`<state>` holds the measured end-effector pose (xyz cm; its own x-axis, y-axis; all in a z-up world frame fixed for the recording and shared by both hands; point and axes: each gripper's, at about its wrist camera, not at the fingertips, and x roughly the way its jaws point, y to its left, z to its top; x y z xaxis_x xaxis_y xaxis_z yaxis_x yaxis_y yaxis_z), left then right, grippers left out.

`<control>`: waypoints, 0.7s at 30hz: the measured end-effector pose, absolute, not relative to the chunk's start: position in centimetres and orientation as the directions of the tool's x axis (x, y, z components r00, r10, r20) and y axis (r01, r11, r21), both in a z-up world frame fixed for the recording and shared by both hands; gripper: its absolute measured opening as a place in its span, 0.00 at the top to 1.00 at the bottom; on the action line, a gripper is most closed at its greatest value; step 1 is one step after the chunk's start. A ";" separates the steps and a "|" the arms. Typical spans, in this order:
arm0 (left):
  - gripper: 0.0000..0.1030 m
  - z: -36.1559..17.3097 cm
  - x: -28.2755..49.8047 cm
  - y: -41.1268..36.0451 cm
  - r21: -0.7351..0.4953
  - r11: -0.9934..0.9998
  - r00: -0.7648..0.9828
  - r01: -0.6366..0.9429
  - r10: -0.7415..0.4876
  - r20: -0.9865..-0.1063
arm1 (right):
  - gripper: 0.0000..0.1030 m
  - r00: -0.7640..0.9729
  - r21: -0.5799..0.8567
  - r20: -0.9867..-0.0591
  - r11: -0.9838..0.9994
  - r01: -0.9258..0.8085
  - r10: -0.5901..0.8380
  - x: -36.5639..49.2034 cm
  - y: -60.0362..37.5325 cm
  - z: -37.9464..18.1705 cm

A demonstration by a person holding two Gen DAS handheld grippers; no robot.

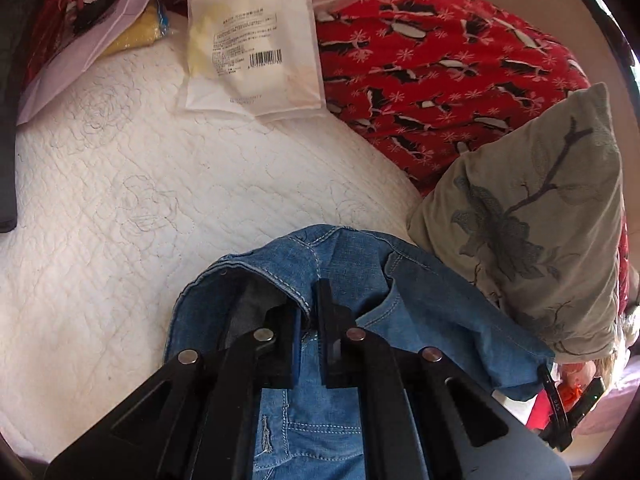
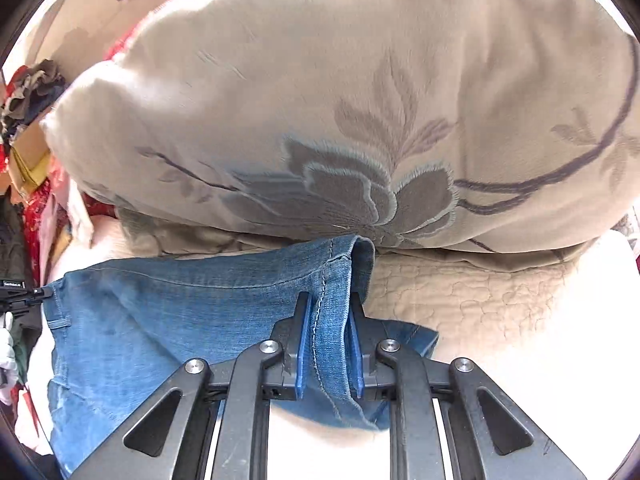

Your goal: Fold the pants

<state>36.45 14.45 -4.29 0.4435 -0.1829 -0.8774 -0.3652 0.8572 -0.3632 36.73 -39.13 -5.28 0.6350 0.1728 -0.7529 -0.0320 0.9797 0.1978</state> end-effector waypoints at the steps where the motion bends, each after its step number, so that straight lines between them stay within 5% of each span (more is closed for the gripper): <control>1: 0.96 -3.6 35.9 14.4 -0.362 0.861 0.458 -0.358 -0.176 -0.871 | 0.84 0.646 0.208 -0.741 0.978 -0.034 0.180 35.8 -39.1 -4.7; 10: 0.98 1.3 30.0 13.7 -0.399 0.872 0.551 -0.283 -0.193 -0.812 | 0.84 0.709 0.317 -0.650 0.945 -0.073 0.273 27.9 -41.0 0.5; 21: 0.98 1.2 19.8 13.7 -0.534 0.814 0.581 -0.229 -0.325 -0.746 | 0.84 0.714 0.420 -0.617 0.906 -0.055 0.330 14.5 -43.5 0.9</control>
<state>19.82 13.68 1.17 0.5814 -0.3253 -0.7458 -0.2291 0.8140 -0.5337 14.49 -43.49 0.95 0.7142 0.3297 -0.6175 -0.0549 0.9058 0.4201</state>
